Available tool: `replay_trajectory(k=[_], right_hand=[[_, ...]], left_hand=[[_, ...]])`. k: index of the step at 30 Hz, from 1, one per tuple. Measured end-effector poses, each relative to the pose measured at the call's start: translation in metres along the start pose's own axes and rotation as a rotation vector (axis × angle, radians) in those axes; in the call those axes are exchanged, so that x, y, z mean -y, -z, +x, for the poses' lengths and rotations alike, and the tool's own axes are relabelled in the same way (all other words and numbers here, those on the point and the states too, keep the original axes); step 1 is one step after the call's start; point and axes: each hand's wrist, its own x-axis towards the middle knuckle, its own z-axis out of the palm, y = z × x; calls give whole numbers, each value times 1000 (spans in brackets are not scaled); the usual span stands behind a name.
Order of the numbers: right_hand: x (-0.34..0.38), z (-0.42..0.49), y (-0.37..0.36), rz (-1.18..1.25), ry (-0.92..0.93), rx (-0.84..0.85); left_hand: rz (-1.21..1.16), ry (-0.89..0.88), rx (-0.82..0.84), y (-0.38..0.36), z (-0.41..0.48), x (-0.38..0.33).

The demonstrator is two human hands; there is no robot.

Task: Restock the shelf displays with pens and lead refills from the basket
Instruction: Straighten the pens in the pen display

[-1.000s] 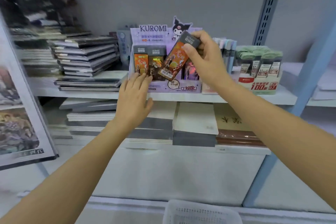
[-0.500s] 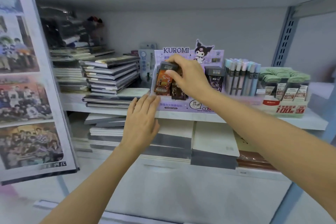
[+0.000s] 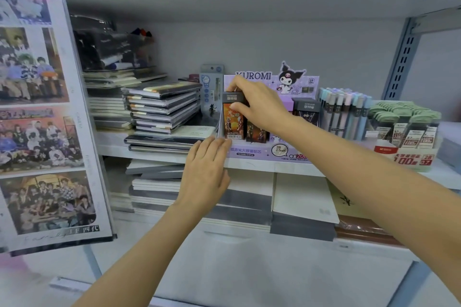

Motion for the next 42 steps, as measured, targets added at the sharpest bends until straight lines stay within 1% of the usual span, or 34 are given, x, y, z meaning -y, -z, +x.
replay_trajectory(k=[3, 6, 10, 13, 14, 16, 17, 19, 21, 22, 24, 26, 28, 30, 32, 33, 34, 36, 39, 42], right_hand=[[-8, -5, 0, -31, 34, -78], [-12, -5, 0, -9, 37, -65], [-11, -6, -9, -197, 30, -32], [-10, -13, -2, -122, -22, 24], [-11, -17, 3, -69, -38, 19], [-16, -27, 15, 44, -85, -57], [-20, -32, 19, 58, -104, -75], [-28, -40, 22, -48, -121, 5], [-33, -42, 15, -184, -109, 110], [-35, -41, 11, -209, -102, 117], [-36, -36, 8, -208, -85, 87], [-41, -29, 13, -168, -69, 110], [-49, -28, 22, -112, -63, 139], [-57, -34, 27, -179, -56, 145], [-61, -41, 26, -294, -49, 144], [-61, -44, 24, -307, -57, 145], [-61, -45, 22, -294, -67, 143], [-58, -41, 23, -251, -61, 140], [-61, -38, 35, -183, -34, 195], [-70, -47, 48, -273, -44, 240]], left_hand=[[-1, -8, -6, -2, 0, 0], [-4, -6, -21, -3, 0, 1], [-10, 7, 3, -1, 1, 0], [-42, -2, 6, 2, 1, 0], [-73, -12, -5, 4, 3, 2], [-174, -14, -58, 12, 15, 7], [-222, -6, -96, 18, 25, 10], [-271, 3, -132, 27, 51, 14], [-275, -21, -63, 31, 79, 16], [-275, -35, -12, 30, 90, 16], [-281, -34, 75, 24, 104, 13], [-310, -9, 61, 21, 109, 11], [-265, -23, -8, 20, 110, 12], [-212, -73, -35, 19, 113, 12], [-225, -101, -2, 19, 118, 8], [-244, -98, 26, 17, 120, 5], [-253, -91, 39, 15, 121, 1], [-221, -88, 6, 12, 123, -3], [-123, -93, -4, 15, 126, -4], [-49, -106, 29, 19, 126, -6]])
